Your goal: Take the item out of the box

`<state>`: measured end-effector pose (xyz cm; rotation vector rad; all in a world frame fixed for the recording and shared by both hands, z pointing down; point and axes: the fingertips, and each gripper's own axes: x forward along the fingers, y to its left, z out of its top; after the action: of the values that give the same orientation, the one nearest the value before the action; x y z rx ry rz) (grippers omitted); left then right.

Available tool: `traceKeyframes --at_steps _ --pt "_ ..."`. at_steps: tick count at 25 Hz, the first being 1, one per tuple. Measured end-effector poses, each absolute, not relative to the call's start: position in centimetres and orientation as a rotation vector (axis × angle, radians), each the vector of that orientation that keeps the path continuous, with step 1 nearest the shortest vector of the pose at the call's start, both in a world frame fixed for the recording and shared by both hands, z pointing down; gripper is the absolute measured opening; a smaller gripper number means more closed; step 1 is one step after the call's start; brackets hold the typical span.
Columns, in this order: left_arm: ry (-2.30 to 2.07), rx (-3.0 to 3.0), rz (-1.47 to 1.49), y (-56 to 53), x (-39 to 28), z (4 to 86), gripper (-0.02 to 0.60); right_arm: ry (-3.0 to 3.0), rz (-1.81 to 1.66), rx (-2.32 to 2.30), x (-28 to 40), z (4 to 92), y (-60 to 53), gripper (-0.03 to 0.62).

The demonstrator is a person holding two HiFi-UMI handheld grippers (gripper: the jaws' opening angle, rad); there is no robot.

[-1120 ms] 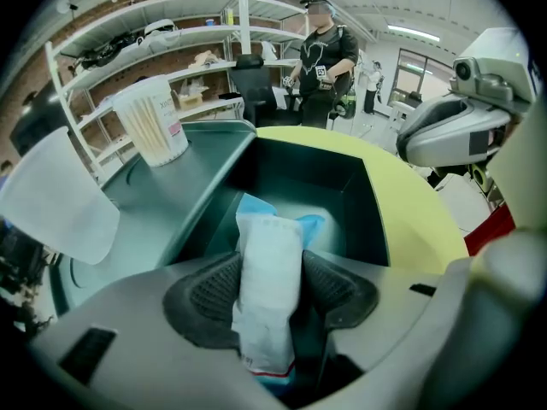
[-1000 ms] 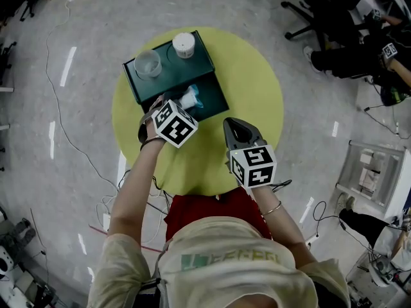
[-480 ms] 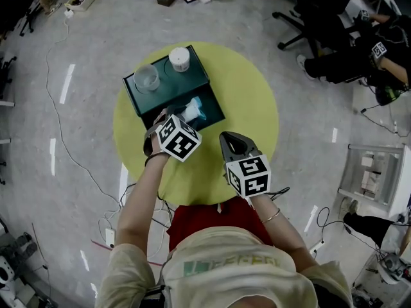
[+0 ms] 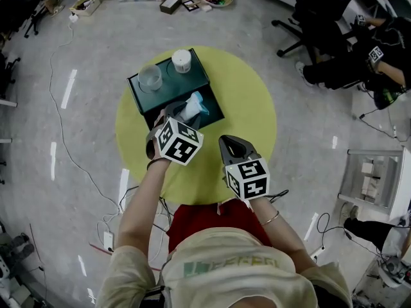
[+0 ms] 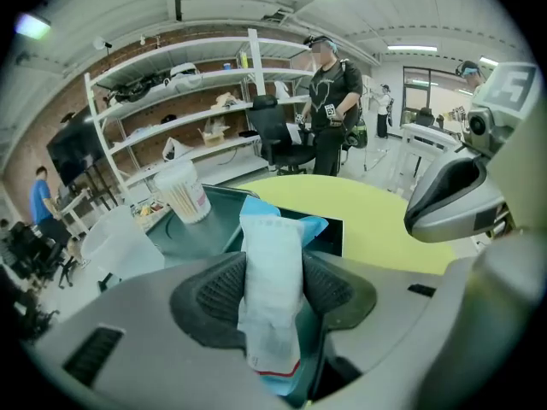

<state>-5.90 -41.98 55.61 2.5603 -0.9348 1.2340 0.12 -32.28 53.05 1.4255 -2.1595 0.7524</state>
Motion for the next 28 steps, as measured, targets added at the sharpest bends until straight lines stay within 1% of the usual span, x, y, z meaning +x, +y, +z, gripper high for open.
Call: traceKeyframes --at_steps 15,28 --pt "-1.089 2.560 0.980 -38.1 -6.5 49.3 0.207 -2.220 0.679 1.486 1.3 50.0 -30.3 0.037" --pt "-1.311 2.447 0.756 -33.1 -7.0 44.7 0.207 -2.351 0.615 1.391 2.5 47.3 -27.6 0.037"
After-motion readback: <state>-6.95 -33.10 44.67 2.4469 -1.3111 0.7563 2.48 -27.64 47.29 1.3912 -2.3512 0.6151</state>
